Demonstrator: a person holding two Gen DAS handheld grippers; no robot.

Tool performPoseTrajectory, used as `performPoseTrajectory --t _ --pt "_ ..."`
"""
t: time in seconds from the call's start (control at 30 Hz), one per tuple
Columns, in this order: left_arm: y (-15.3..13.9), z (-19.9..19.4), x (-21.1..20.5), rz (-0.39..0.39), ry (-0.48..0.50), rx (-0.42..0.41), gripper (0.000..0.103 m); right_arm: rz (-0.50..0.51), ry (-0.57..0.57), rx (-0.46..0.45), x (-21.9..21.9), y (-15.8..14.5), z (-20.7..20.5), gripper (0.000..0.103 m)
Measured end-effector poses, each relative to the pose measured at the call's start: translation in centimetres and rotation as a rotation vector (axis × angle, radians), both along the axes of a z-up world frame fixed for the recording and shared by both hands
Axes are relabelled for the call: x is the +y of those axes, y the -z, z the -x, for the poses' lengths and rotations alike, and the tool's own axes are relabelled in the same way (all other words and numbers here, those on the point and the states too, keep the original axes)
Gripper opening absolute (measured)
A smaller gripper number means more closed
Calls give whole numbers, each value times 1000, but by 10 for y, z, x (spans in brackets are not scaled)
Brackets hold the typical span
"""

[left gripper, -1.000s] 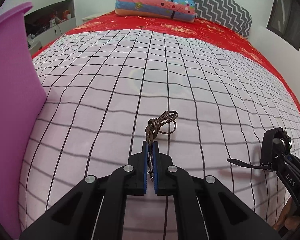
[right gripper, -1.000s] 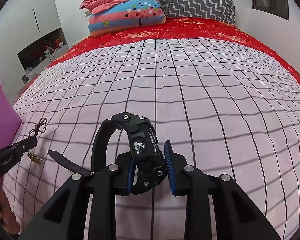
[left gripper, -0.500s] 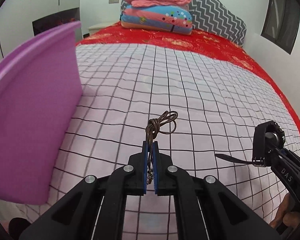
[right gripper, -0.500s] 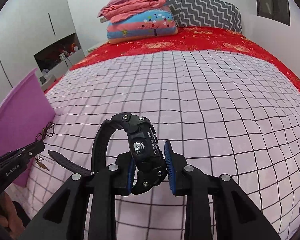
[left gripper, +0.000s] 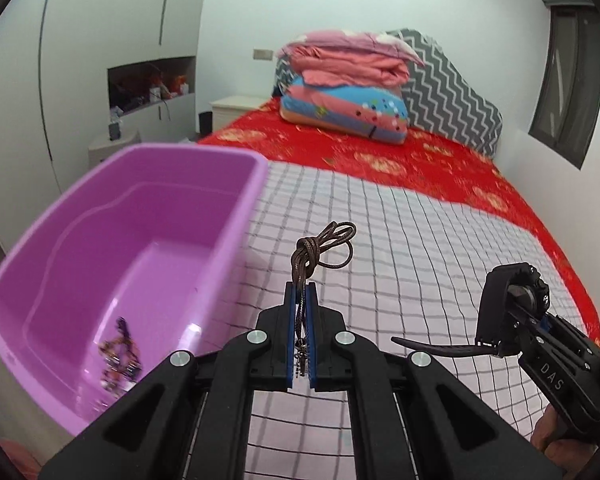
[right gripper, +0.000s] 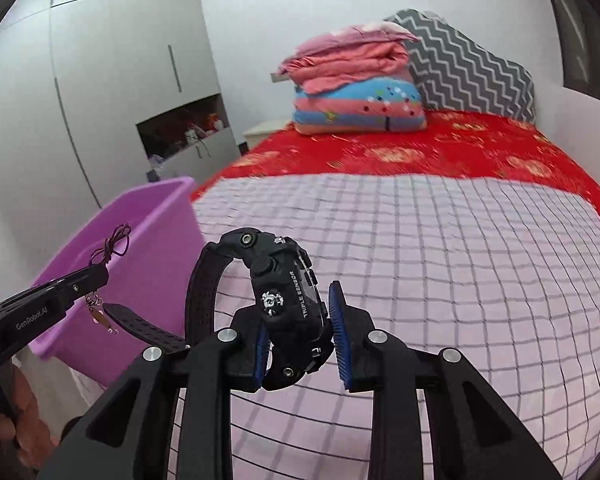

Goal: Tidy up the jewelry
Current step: 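Lift and carry the watch and brown cord pendant over the purple tub with both tools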

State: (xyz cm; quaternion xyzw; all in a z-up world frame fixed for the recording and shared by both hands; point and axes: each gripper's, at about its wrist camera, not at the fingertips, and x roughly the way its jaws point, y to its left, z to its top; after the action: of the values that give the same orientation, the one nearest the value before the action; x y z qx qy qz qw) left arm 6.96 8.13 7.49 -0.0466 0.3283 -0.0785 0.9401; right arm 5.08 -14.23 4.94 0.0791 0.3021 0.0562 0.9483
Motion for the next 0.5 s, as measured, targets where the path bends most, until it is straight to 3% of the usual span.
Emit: performPoseTrajectory --t 0.23,0.5 --pt "-25 -10 66 -16 -103 -38 5 -35 -128 -50 70 -36 -30 26" --pt "-12 -20 139 -6 -231 21 5 -25 -301 -11 170 -47 -72 26"
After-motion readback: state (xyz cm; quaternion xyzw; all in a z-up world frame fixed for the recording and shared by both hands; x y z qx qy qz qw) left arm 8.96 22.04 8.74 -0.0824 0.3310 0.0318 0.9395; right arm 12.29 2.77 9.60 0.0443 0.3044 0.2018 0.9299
